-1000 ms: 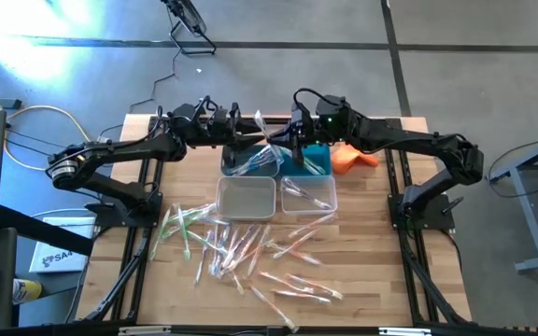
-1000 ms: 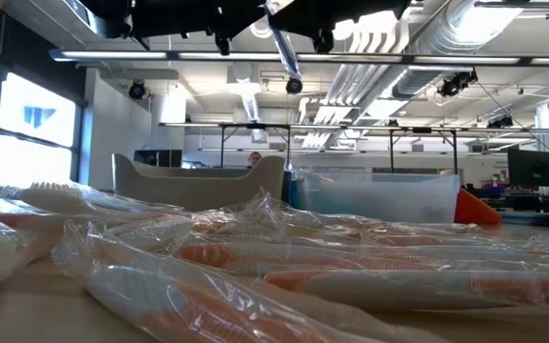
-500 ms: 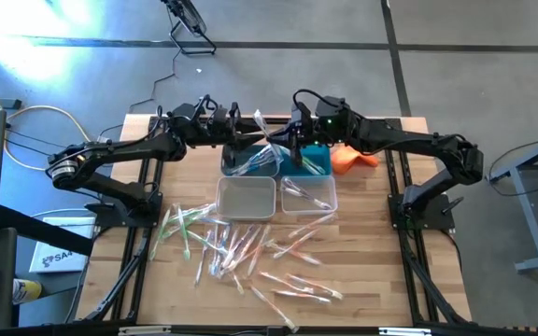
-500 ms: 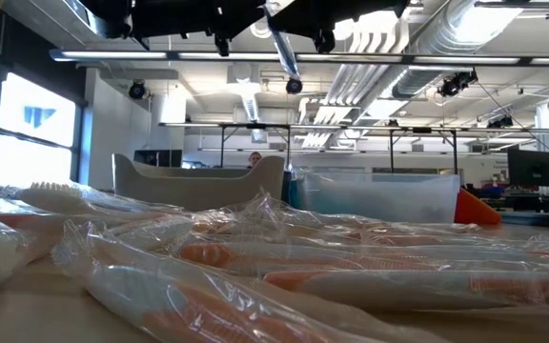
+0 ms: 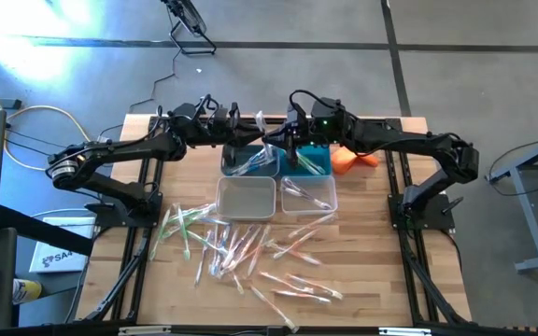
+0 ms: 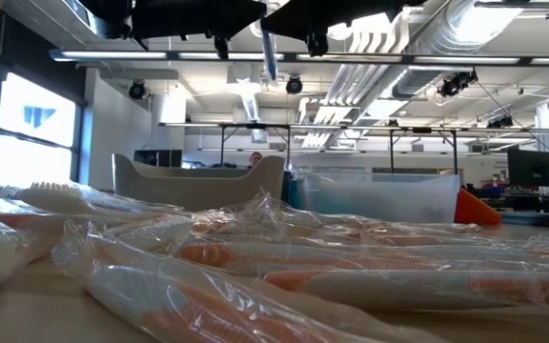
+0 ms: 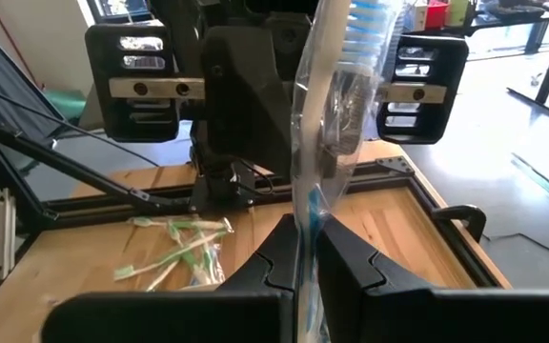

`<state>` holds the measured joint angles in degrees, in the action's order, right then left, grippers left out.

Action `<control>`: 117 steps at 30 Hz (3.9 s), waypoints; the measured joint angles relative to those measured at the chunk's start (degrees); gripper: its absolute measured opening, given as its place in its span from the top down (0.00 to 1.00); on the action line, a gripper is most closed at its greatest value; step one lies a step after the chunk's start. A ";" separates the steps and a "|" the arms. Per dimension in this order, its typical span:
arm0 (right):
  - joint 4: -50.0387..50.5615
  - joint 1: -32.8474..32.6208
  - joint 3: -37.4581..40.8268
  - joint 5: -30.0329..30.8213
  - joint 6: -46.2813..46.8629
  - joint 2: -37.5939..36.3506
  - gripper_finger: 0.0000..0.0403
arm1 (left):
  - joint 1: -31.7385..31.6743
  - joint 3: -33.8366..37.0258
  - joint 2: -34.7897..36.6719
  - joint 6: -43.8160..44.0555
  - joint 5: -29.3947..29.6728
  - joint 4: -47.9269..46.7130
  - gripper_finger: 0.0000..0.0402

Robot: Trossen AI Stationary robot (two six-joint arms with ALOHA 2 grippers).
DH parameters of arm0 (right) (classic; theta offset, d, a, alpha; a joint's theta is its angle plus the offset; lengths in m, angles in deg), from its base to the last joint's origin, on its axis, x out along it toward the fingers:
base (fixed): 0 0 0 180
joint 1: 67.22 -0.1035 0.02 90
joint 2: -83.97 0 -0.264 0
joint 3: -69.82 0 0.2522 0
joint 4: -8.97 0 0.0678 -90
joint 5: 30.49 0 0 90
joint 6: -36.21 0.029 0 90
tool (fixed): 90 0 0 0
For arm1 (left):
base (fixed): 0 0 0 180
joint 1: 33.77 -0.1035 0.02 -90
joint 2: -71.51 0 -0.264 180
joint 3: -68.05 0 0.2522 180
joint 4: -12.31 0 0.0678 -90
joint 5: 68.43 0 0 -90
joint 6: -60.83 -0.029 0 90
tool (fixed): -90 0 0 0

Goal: Pick & Place Toothbrushes
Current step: Put the blue toothbrush into the dark blue bin

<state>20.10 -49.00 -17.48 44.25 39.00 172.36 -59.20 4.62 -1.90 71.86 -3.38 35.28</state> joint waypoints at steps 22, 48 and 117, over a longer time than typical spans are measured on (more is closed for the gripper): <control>0.08 0.04 0.11 0.28 2.26 -0.02 0.65 | -0.02 -0.02 0.02 -0.04 -0.04 -0.73 0.99; 22.65 9.62 0.11 6.89 -0.02 -15.45 0.42 | -5.72 -7.05 0.92 -3.94 1.43 -27.55 0.99; 26.47 9.64 0.11 14.29 0.63 -14.87 0.43 | -5.56 -15.41 -23.41 -18.04 4.98 -56.21 0.73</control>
<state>46.57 -39.37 -17.37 58.54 39.63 157.48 -64.77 -10.79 -25.31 53.82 1.60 -20.93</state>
